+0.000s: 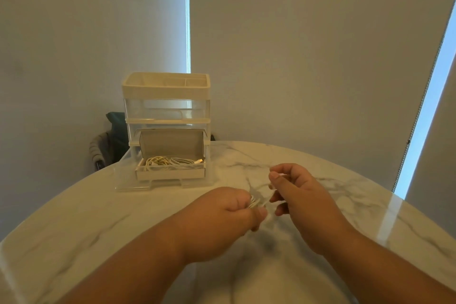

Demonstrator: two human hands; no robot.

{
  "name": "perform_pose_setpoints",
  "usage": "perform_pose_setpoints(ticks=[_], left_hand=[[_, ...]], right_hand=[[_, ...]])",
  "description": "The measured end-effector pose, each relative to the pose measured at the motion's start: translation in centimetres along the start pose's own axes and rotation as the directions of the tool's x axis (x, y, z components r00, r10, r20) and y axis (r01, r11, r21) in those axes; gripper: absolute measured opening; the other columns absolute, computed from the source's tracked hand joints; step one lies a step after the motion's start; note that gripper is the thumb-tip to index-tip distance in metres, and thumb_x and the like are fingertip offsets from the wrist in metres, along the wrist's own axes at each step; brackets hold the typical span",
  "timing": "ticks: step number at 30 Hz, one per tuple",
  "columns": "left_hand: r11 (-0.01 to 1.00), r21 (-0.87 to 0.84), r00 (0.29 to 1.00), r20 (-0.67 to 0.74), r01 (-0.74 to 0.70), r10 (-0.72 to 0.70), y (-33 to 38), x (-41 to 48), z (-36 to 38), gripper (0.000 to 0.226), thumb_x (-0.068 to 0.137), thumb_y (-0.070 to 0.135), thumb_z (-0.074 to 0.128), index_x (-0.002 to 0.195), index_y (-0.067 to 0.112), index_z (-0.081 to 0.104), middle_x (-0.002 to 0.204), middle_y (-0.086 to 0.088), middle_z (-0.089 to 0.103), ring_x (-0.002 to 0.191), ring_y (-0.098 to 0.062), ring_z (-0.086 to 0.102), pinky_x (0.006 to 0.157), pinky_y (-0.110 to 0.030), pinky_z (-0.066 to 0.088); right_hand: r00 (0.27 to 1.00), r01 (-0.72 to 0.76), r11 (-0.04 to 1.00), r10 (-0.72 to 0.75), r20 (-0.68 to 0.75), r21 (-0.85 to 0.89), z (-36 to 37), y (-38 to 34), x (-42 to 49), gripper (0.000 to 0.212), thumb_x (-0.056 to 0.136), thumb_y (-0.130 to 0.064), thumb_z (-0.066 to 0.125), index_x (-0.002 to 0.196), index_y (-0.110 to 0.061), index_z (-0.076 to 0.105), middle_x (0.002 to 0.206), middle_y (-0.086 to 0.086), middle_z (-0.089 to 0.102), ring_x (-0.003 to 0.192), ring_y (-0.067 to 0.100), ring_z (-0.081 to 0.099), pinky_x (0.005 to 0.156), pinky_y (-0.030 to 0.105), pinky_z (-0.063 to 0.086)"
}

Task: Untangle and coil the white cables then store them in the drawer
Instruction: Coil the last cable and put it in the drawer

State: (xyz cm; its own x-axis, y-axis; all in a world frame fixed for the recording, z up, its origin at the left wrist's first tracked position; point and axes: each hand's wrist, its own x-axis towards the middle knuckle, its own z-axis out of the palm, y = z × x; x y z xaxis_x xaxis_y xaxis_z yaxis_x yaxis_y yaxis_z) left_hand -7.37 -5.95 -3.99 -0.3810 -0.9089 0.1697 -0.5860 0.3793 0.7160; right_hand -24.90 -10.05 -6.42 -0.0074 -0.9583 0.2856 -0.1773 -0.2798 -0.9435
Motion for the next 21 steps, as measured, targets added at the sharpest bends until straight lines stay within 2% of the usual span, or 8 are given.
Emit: perform_pose_setpoints(ticks=[3, 5, 8, 10, 12, 14, 17, 21], left_hand=[[0.942, -0.332, 0.999, -0.015, 0.044, -0.052, 0.5, -0.3, -0.1, 0.035, 0.100, 0.027, 0.048, 0.068, 0.017, 0.059, 0.062, -0.003, 0.050, 0.050, -0.006, 0.044, 0.051, -0.016, 0.040], [0.844, -0.534, 0.999, 0.007, 0.045, -0.050, 0.4, -0.2, -0.3, 0.036, 0.098, 0.026, 0.050, 0.064, 0.017, 0.059, 0.060, -0.008, 0.044, 0.051, -0.014, 0.040, 0.054, -0.024, 0.040], [0.590, -0.802, 0.994, 0.109, 0.091, -0.006, 0.1, 0.0, -0.5, 0.032, 0.090, 0.029, 0.056, 0.064, 0.011, 0.054, 0.050, 0.000, 0.031, 0.045, -0.014, 0.028, 0.063, -0.032, 0.041], [0.470, -0.872, 0.986, 0.167, 0.137, 0.023, 0.0, 0.0, -0.4, 0.028, 0.085, 0.029, 0.053, 0.062, 0.012, 0.055, 0.046, 0.004, 0.026, 0.042, -0.012, 0.027, 0.066, -0.032, 0.048], [0.399, -0.902, 0.979, 0.198, 0.164, 0.045, 0.0, 0.1, -0.3, 0.028, 0.085, 0.028, 0.052, 0.062, 0.012, 0.056, 0.044, 0.006, 0.024, 0.040, -0.011, 0.027, 0.065, -0.031, 0.051], [0.378, -0.910, 0.979, 0.201, 0.169, 0.045, -0.1, 0.0, -0.4, 0.029, 0.088, 0.025, 0.053, 0.062, 0.012, 0.056, 0.043, 0.007, 0.024, 0.039, -0.010, 0.026, 0.064, -0.030, 0.051], [0.341, -0.924, 0.981, 0.193, 0.174, 0.023, 0.0, 0.0, -0.5, 0.030, 0.087, 0.025, 0.050, 0.061, 0.012, 0.056, 0.043, 0.007, 0.022, 0.039, -0.010, 0.024, 0.062, -0.030, 0.051], [0.297, -0.940, 0.985, 0.175, 0.167, 0.000, 0.3, 0.0, -0.5, 0.028, 0.084, 0.026, 0.047, 0.060, 0.012, 0.054, 0.045, 0.007, 0.018, 0.039, -0.010, 0.022, 0.061, -0.031, 0.047]], right_hand=[[0.990, 0.088, 0.992, -0.077, 0.122, -0.089, 0.2, 0.3, -0.4, 0.029, 0.104, -0.038, 0.040, 0.109, -0.044, 0.068, 0.107, -0.011, 0.070, 0.096, 0.008, 0.068, 0.087, 0.038, 0.059], [0.964, 0.153, 0.982, -0.122, 0.237, -0.115, 0.3, 0.2, -0.8, 0.034, 0.106, -0.036, 0.037, 0.108, -0.038, 0.072, 0.108, -0.010, 0.071, 0.101, 0.009, 0.067, 0.095, 0.039, 0.055], [0.940, 0.112, 0.982, -0.155, 0.305, 0.154, 0.7, 0.2, -1.1, 0.038, 0.087, -0.056, 0.059, 0.106, -0.026, 0.070, 0.111, 0.004, 0.071, 0.105, 0.022, 0.066, 0.099, 0.049, 0.051], [0.932, 0.035, 0.950, -0.144, 0.334, 0.312, 0.6, 0.4, -1.0, 0.058, 0.070, -0.057, 0.071, 0.123, -0.034, 0.061, 0.129, -0.001, 0.063, 0.118, 0.017, 0.062, 0.103, 0.043, 0.048], [0.910, 0.076, 0.954, -0.185, 0.371, 0.291, 0.5, 0.1, -1.1, 0.063, 0.077, -0.047, 0.068, 0.137, -0.045, 0.049, 0.140, -0.015, 0.055, 0.128, 0.004, 0.054, 0.107, 0.032, 0.044], [0.898, 0.147, 0.966, -0.220, 0.381, 0.211, 0.3, -0.2, -1.1, 0.046, 0.086, -0.036, 0.060, 0.131, -0.038, 0.058, 0.128, -0.011, 0.065, 0.123, 0.004, 0.058, 0.103, 0.029, 0.047], [0.911, 0.168, 0.967, -0.227, 0.345, 0.192, 0.4, -0.6, -1.3, 0.016, 0.088, -0.038, 0.058, 0.098, -0.028, 0.066, 0.099, 0.009, 0.067, 0.093, 0.017, 0.061, 0.085, 0.034, 0.051], [0.898, 0.038, 0.957, -0.159, 0.409, 0.288, 0.8, -0.7, -1.4, 0.015, 0.087, -0.043, 0.061, 0.091, -0.029, 0.066, 0.091, 0.008, 0.064, 0.081, 0.021, 0.058, 0.075, 0.036, 0.049]])
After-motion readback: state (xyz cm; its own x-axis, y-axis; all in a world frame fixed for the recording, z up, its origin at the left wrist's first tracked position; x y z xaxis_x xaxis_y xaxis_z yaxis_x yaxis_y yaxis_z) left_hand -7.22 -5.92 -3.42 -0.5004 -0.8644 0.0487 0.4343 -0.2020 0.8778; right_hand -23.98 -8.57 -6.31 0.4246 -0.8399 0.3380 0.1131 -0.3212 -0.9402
